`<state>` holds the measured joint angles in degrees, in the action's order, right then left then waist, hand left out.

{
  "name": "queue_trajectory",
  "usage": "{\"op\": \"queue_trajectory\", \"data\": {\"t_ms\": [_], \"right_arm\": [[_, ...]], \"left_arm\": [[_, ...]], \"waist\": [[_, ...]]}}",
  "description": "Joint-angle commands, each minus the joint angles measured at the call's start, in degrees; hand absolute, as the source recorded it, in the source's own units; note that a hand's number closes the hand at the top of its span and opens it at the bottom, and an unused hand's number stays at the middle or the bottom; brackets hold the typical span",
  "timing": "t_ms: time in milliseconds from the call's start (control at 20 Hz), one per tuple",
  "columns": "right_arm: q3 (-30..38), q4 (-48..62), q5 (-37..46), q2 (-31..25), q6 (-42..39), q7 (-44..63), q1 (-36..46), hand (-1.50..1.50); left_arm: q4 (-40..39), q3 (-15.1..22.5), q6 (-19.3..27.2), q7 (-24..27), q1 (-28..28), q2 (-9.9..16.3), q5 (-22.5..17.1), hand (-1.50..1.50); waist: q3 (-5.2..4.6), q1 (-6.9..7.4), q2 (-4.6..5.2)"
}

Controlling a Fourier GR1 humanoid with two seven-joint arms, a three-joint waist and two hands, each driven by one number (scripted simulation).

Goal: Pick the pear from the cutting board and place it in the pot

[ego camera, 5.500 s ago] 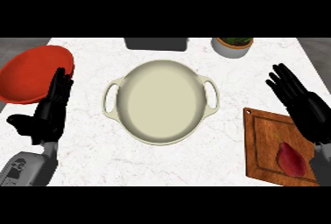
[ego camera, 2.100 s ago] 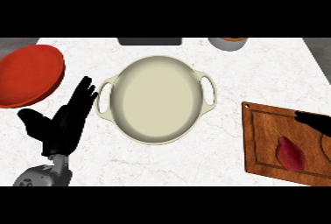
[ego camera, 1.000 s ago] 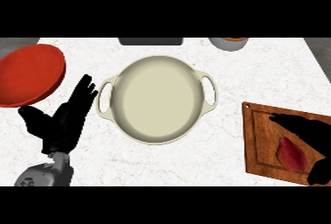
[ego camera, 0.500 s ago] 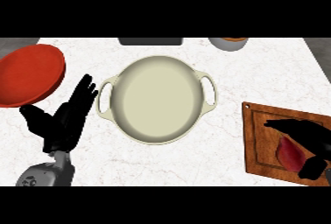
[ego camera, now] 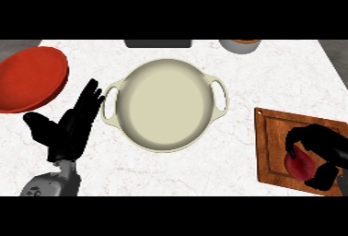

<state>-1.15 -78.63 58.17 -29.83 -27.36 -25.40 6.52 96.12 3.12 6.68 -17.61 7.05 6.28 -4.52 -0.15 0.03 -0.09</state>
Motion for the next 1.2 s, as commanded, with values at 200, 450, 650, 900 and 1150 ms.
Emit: {"op": "queue_trajectory", "data": {"t_ms": [200,450,650,900,1150], "right_arm": [[1.14,-7.50,2.35,16.31,0.36,23.73,-2.96,1.50],[0.73,-13.57,7.03,29.22,7.94,43.32,-7.00,1.50],[-6.33,-23.45,12.17,29.59,13.51,58.68,-6.39,1.50],[-22.05,-37.60,16.59,29.76,14.04,76.07,-5.90,1.50],[-37.04,-49.64,24.36,29.81,9.61,88.55,-1.56,1.50]], "left_arm": [[-1.74,-2.11,-0.61,1.27,-1.03,0.70,-0.13,0.00],[0.36,-2.29,-0.07,-0.58,-2.01,1.03,-0.20,0.00],[0.57,-1.39,-0.12,-0.93,-2.04,0.26,-0.27,0.00],[0.21,-1.31,-0.65,-0.84,-1.36,0.52,-0.23,0.00],[0.66,-1.07,-1.91,1.52,-3.42,0.30,-0.76,0.00]], "waist": [[-0.11,-1.92,-0.29],[-0.20,-3.05,-1.10],[-0.12,-2.05,-1.11],[-0.05,-0.89,-0.70],[-0.08,-0.34,-0.63]]}}
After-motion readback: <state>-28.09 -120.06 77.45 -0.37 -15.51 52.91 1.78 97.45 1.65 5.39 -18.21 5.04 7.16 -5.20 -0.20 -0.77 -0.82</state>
